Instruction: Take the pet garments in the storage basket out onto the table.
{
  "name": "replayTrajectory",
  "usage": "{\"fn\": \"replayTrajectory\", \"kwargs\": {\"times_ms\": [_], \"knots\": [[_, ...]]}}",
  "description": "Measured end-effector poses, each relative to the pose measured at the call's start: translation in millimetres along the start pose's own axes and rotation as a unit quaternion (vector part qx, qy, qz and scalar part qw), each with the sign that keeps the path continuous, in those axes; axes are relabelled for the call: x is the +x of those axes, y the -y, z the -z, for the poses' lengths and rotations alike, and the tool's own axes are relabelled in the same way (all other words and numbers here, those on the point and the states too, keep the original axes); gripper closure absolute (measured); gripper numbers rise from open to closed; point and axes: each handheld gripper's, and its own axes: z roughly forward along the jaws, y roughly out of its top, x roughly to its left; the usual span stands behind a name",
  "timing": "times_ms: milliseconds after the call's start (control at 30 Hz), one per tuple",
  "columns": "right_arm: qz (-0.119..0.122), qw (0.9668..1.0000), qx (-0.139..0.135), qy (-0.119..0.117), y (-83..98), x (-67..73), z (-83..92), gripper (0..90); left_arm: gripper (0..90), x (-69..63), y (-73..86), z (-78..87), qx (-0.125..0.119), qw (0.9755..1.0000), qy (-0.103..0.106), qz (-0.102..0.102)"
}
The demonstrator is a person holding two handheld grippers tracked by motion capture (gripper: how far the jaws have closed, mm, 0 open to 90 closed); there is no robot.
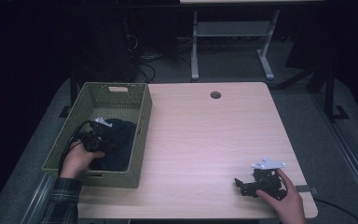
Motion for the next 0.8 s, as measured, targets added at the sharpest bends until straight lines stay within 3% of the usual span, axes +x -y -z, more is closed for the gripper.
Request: {"fn": "replayTrajectory", "kwargs": {"times_ms": [167,433,567,733,767,800], "knots": [[0.0,1.0,0.0,0.0,0.0,0.0,0.0,0.0,64.9,3.0,-1.2,12.5,-0.042,0.999,0.007,0.008],[0.0,1.0,0.0,0.0,0.0,0.0,0.0,0.0,65.4,4.5,-3.9,35.5,-0.109,0.9938,0.009,0.02],[0.0,1.0,0.0,0.0,0.0,0.0,0.0,0.0,65.6,4.4,-5.9,48.9,-0.15,0.9883,0.012,0.026],[-0.001,1.0,0.0,0.0,-0.1,0.1,0.0,0.0,65.6,1.3,-9.8,65.9,-0.197,0.9794,0.032,0.029],[-0.001,1.0,0.0,0.0,-0.1,0.1,0.0,0.0,65.7,1.3,-9.8,65.9,-0.197,0.9794,0.032,0.029],[-0.001,1.0,0.0,0.0,-0.1,0.1,0.0,0.0,65.7,-0.2,-12.0,70.9,-0.208,0.9773,0.034,0.024]]}}
